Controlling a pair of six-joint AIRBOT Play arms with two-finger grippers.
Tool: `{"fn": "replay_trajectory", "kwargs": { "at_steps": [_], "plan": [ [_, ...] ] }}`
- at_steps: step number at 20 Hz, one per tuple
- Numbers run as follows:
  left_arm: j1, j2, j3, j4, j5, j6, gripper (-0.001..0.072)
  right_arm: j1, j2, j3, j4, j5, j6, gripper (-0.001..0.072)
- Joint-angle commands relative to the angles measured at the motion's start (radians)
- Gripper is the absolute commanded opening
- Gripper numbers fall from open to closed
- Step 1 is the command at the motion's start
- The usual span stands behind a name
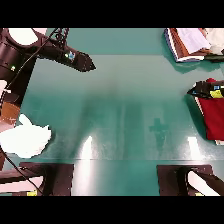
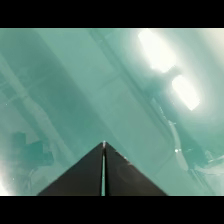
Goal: Fold the shirts.
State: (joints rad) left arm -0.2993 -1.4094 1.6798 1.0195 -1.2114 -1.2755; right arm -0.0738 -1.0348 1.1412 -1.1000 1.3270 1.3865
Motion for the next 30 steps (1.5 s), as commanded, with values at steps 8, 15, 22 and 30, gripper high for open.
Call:
{"fn": "replay_trajectory", "kwargs": {
  "at_steps": [8, 15, 22, 30],
  "plan": [
    [0.0, 0.001, 0.0, 0.0, 0.0, 0.0, 0.0026, 0.001, 0.001, 0.0, 0.0, 0.028, 0.0, 0.0017],
    [0.0, 0.001, 0.0, -0.013, 0.021, 0.0, 0.0026, 0.001, 0.001, 0.0, 0.0, 0.073, 0.0, 0.0017],
    [0.153, 0.101, -0.019, 0.101, -0.051, -0.059, 0.0025, 0.001, 0.001, 0.0, -0.002, 0.08, 0.0, 0.0017],
    [0.647, 0.623, -0.6, 0.25, -0.096, -0.14, 0.0026, 0.001, 0.001, 0.0, -0.001, 0.079, 0.0, 0.0017]
  ]
}}
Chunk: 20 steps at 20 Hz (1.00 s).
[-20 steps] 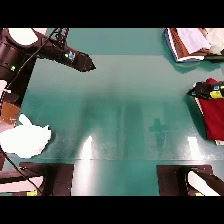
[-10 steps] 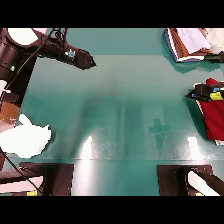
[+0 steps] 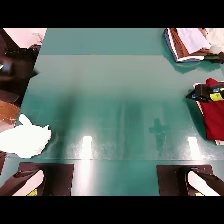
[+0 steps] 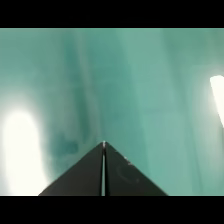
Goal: Fold the shirts.
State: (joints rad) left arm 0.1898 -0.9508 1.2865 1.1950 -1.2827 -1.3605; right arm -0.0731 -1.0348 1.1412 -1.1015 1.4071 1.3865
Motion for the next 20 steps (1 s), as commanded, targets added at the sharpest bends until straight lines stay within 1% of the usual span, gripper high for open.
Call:
{"fn": "replay_trajectory", "kwargs": {
  "at_steps": [1, 2, 3, 4, 5, 7, 10, 13, 14, 15, 16, 17, 18, 20],
  "plan": [
    [0.192, 0.206, -0.28, 0.098, -0.046, -0.057, 0.0026, 0.0, 0.001, 0.0, 0.0, -0.002, 0.0, 0.0018],
    [0.206, 0.231, -0.339, 0.117, -0.07, -0.057, 0.0029, 0.0, 0.001, 0.0, 0.0, -0.001, 0.0, 0.0017],
    [0.205, 0.243, -0.392, 0.137, -0.095, -0.057, 0.0207, 0.0, 0.001, 0.0, 0.0, -0.001, 0.0, 0.0017],
    [0.206, 0.245, -0.436, 0.14, -0.109, -0.063, 0.0549, 0.0, 0.001, 0.0, 0.0, -0.001, -0.001, 0.0017],
    [0.206, 0.245, -0.482, 0.161, -0.111, -0.1, 0.068, 0.0, 0.001, 0.0, 0.0, -0.001, -0.001, 0.0017],
    [0.206, 0.245, -0.569, 0.229, -0.102, -0.136, 0.0681, 0.0, 0.001, 0.0, 0.0, -0.001, -0.001, 0.0017],
    [0.206, 0.245, -0.7, 0.349, -0.016, -0.189, 0.0682, 0.0, 0.001, 0.0, 0.0, -0.001, -0.001, 0.0017],
    [0.206, 0.245, -0.808, 0.362, 0.107, -0.238, 0.068, 0.0, 0.001, 0.0, 0.001, -0.001, -0.001, 0.0017],
    [0.206, 0.245, -0.826, 0.362, 0.129, -0.25, 0.0638, 0.0, 0.001, 0.0, 0.001, -0.001, -0.001, 0.0017],
    [0.206, 0.245, -0.827, 0.361, 0.133, -0.267, 0.0446, 0.0, 0.001, 0.0, 0.001, 0.0, -0.001, 0.0017],
    [0.206, 0.245, -0.818, 0.353, 0.135, -0.263, 0.0186, 0.0, 0.001, 0.0, 0.001, -0.001, -0.001, 0.0017],
    [0.206, 0.245, -0.8, 0.341, 0.135, -0.262, 0.0029, 0.0, 0.001, 0.0, 0.001, -0.002, -0.001, 0.0017],
    [0.204, 0.245, -0.766, 0.321, 0.134, -0.253, 0.0026, 0.0, 0.001, 0.0, 0.001, -0.002, -0.001, 0.0017],
    [0.204, 0.245, -0.632, 0.209, 0.129, -0.18, 0.0025, 0.0, 0.002, 0.0, 0.009, -0.009, -0.001, 0.0017]
  ]
}}
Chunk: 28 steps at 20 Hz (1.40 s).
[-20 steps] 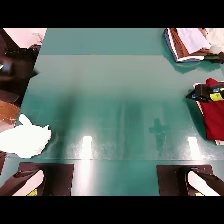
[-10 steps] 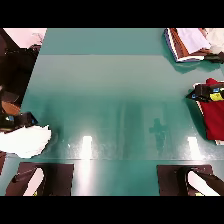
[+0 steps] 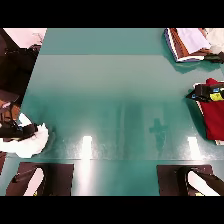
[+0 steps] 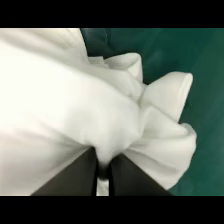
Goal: Fold the shirts.
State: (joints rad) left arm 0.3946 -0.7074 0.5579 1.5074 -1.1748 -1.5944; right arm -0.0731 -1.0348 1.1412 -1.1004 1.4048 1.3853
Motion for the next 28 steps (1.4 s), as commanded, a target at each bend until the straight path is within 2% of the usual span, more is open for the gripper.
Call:
{"fn": "replay_trajectory", "kwargs": {
  "at_steps": [1, 4, 5, 9, 13, 18, 21, 22, 23, 24, 28],
  "plan": [
    [0.0, 0.001, 0.183, -0.191, 0.019, 0.098, 0.0025, 0.0, 0.001, 0.005, 0.012, -0.009, 0.001, 0.0017],
    [-0.015, 0.001, 0.496, -0.478, -0.007, 0.267, 0.0024, 0.0, 0.0, 0.088, 0.01, -0.012, 0.001, 0.0017],
    [-0.05, 0.001, 0.591, -0.503, -0.009, 0.286, 0.0024, 0.0, 0.0, 0.129, 0.01, -0.019, 0.001, 0.0017],
    [-0.323, -0.057, 0.898, -0.506, -0.025, 0.286, 0.0024, 0.0, 0.0, 0.297, 0.01, -0.068, 0.002, 0.0017],
    [-0.608, -0.233, 1.099, -0.505, -0.047, 0.288, 0.0024, 0.0, 0.0, 0.435, 0.01, -0.078, 0.002, 0.0017],
    [-0.848, -0.541, 1.144, -0.505, -0.117, 0.294, 0.0025, 0.0, 0.0, 0.512, 0.01, -0.05, 0.002, 0.0017],
    [-0.927, -0.707, 1.144, -0.505, -0.108, 0.294, 0.003, 0.0, 0.0, 0.511, 0.008, -0.013, 0.002, 0.0017],
    [-0.934, -0.745, 1.144, -0.505, -0.104, 0.294, 0.0286, 0.0, 0.0, 0.511, 0.008, 0.0, 0.002, 0.0017],
    [-0.93, -0.766, 1.144, -0.504, -0.096, 0.293, 0.0658, 0.0, 0.0, 0.511, 0.007, 0.008, 0.002, 0.0017],
    [-0.915, -0.771, 1.144, -0.502, -0.098, 0.294, 0.0717, 0.0, 0.0, 0.511, 0.006, 0.015, 0.002, 0.0017],
    [-0.754, -0.731, 1.14, -0.468, -0.204, 0.293, 0.0711, 0.0, 0.0, 0.511, 0.006, 0.018, 0.002, 0.0017]
  ]
}}
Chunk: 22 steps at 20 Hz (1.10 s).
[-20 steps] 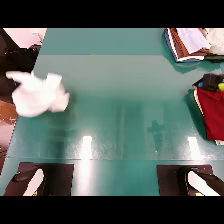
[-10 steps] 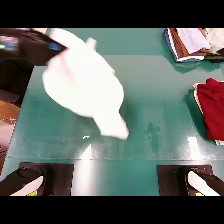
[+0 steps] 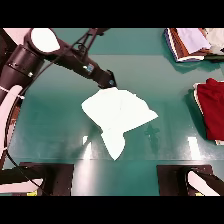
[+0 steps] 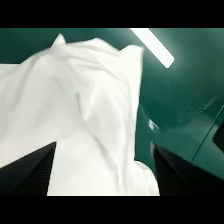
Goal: Fold the shirts.
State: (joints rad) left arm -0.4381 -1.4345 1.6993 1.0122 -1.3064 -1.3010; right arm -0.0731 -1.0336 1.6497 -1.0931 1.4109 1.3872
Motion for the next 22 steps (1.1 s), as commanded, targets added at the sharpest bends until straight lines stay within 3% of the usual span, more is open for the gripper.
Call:
{"fn": "replay_trajectory", "kwargs": {
  "at_steps": [1, 6, 10, 14, 20, 21, 22],
  "plan": [
    [0.129, 0.008, -0.021, 0.036, -0.075, -0.007, 0.0711, 0.0, -0.001, 0.002, -0.001, 0.011, 0.0, 0.0017],
    [0.304, 0.003, -0.25, 0.035, 0.066, 0.027, 0.0712, 0.0, -0.001, 0.002, 0.0, 0.018, 0.0, 0.0017],
    [0.314, -0.126, -0.358, 0.017, 0.121, 0.148, 0.0712, 0.0, -0.006, -0.001, 0.0, 0.034, 0.0, 0.0017],
    [0.314, -0.234, -0.358, -0.126, 0.126, 0.238, 0.0712, 0.0, -0.006, -0.002, -0.001, 0.064, 0.0, 0.0017],
    [0.313, -0.247, -0.359, -0.13, 0.122, 0.243, 0.071, 0.0, -0.006, -0.002, 0.0, 0.069, 0.0, 0.0017],
    [0.313, -0.251, -0.359, -0.13, 0.114, 0.243, 0.0607, 0.0, -0.006, -0.002, 0.0, 0.075, 0.0, 0.0017],
    [0.313, -0.251, -0.36, -0.13, 0.113, 0.244, 0.0388, 0.0, -0.006, -0.002, 0.0, 0.082, 0.0, 0.0017]
  ]
}}
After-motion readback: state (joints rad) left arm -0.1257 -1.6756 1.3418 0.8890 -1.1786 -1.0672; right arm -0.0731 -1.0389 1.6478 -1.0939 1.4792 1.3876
